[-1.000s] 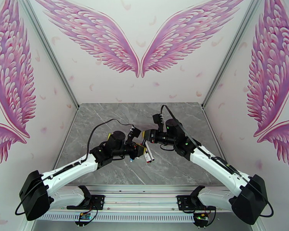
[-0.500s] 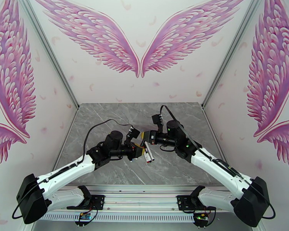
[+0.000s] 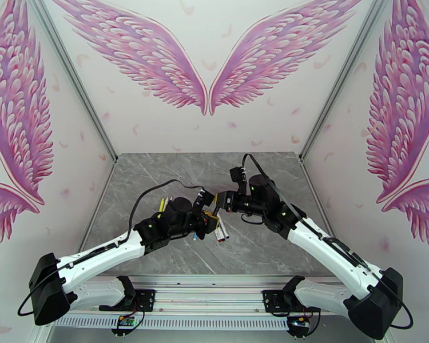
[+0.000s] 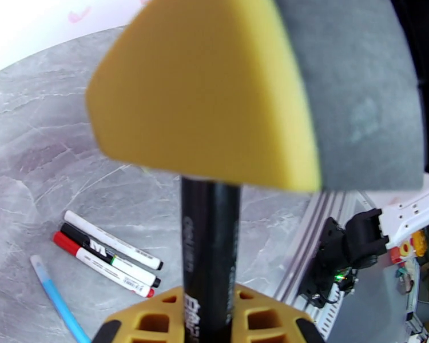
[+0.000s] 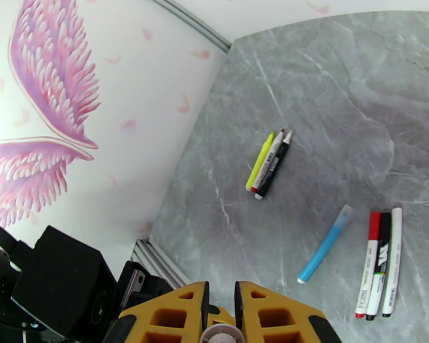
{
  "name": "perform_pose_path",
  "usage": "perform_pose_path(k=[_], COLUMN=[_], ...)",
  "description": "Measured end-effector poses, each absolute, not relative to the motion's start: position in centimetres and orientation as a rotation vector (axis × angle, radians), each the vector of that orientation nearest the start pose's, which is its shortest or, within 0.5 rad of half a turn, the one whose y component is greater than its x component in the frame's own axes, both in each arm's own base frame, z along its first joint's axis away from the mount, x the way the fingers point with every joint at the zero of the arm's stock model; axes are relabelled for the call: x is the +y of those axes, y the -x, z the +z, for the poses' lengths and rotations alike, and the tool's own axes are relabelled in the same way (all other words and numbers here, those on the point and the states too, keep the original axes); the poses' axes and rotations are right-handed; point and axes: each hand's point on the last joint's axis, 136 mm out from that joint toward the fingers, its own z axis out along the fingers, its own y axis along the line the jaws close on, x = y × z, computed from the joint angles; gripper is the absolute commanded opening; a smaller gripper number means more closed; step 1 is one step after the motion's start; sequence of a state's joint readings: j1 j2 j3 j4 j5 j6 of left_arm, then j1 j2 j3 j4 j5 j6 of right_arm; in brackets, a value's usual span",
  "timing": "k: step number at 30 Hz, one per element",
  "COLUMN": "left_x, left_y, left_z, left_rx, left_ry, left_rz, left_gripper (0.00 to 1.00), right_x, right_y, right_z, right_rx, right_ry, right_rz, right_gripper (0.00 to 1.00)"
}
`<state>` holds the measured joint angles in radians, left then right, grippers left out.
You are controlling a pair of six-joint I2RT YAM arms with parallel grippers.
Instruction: Open the pen caps
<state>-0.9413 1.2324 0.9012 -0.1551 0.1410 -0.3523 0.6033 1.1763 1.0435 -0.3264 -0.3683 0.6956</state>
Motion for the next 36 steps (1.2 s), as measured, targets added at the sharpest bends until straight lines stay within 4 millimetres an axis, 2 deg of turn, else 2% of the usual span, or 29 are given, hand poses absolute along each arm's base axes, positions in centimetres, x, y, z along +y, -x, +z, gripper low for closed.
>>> perform_pose_path(k=[7, 13, 22, 30, 36], left_x=[-33.9, -33.8, -32.7, -32.8, -33.8], left_y=[-21.8, -22.1, -21.2, -21.6, -22.4], left_z=[22.3, 22.7, 24.1, 24.0, 22.6], left_rx=[2.069, 2.048, 1.976, 1.97, 2.009], left_ry=[-0.709, -0.701, -0.721, -0.699, -0.699], left_rz=[-0.905, -0.978, -1.082, -1.03, -0.908], left_gripper=[0.0, 0.0, 0.0, 0.0, 0.0], right_x=[26.5, 26.5, 27.8, 27.7, 26.4], right_y=[-27.8, -28.0, -26.8, -27.6, -28.4], right_z=[27.9, 28.2, 30.0, 30.0, 28.4], right_rx=[2.21, 2.191, 2.135, 2.155, 2.223], right_ry=[0.146, 0.164, 0.31, 0.281, 0.169], right_rz=[1.138, 1.147, 1.251, 1.22, 1.124], right_gripper=[0.12, 0.12, 0.12, 0.12, 0.11])
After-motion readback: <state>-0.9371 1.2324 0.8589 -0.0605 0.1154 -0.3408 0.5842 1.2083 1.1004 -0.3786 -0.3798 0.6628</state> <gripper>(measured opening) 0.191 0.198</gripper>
